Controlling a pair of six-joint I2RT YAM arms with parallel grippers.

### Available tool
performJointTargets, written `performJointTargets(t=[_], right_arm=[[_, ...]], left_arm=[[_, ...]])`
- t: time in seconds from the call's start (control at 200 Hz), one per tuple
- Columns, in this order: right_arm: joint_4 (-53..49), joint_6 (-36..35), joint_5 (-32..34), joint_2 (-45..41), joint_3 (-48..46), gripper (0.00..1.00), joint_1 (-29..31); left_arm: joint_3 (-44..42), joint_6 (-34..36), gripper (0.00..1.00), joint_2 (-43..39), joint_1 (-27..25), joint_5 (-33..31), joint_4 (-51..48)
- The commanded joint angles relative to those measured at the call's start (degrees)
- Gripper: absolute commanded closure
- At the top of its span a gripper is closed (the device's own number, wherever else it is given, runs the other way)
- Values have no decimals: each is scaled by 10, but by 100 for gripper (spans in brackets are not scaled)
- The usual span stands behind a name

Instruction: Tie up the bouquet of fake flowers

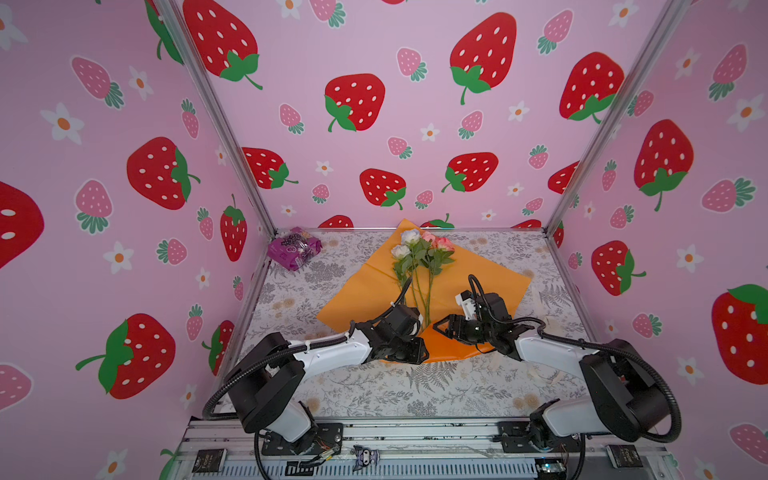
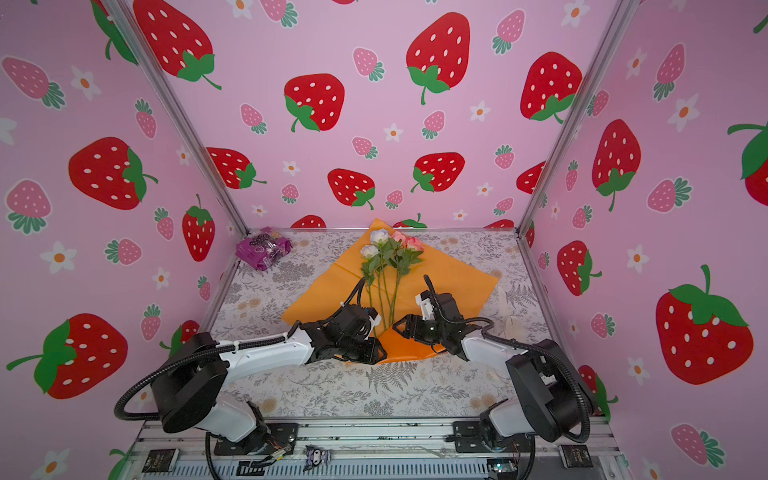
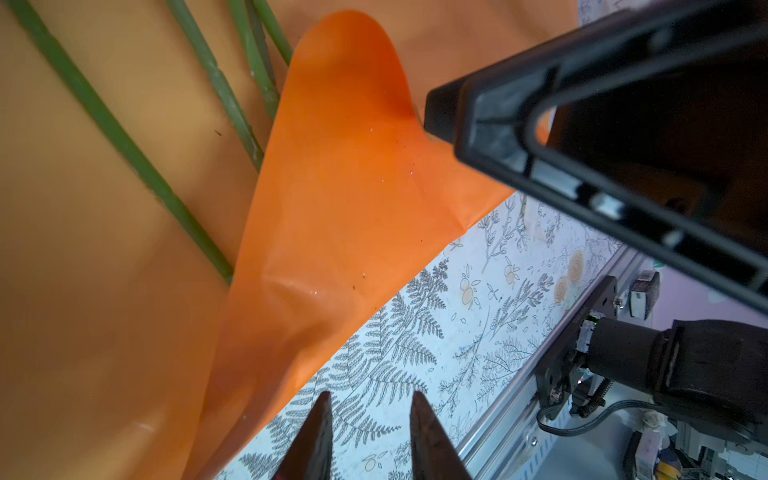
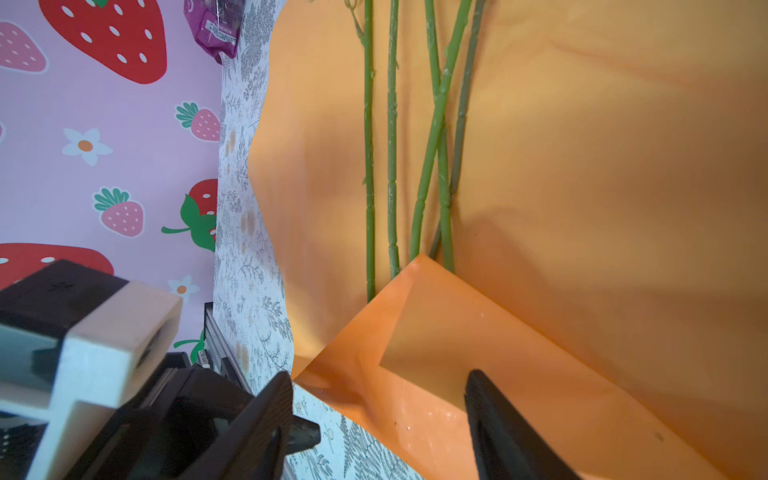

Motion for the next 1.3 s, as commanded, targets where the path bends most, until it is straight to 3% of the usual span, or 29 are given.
performJointTargets(t=[0.0,0.135,0.285,0.46,0.72,0.946,1.076,1.126,1.176,1.231,1.296], right_arm=[[21,-2,-15,4,7,31,-6],[-4,-4,-10,-19,12,31,-11],[-91,-26,51,-80,17,31,-12],[-194,-59,95,-152,16,31,-12],[-250,-55,89,-249,-19,31,-13],[-296,-38,140,-310,-25,31,-13],[-385,-69,231,-356,-2,38,-17],[-352,-81,197,-382,-25,43,-19],[-287,-76,135,-387,-57,54,-20],[-243,-66,82,-355,-76,70,-20],[-241,-78,59,-303,-74,77,-19]], left_arm=[[25,-8,67,16,-3,-16,15],[20,-26,68,32,-3,-59,-12],[-2,-52,69,35,-2,-85,-10],[-10,-69,69,36,0,-86,-5],[-9,-89,71,42,2,-89,-5],[-11,-102,71,48,5,-94,-19],[-6,-100,72,48,7,-92,-32],[-8,-99,73,43,7,-95,-34],[-13,-101,72,38,6,-96,-30],[-10,-98,72,37,8,-96,-30],[-3,-89,72,38,8,-93,-39]])
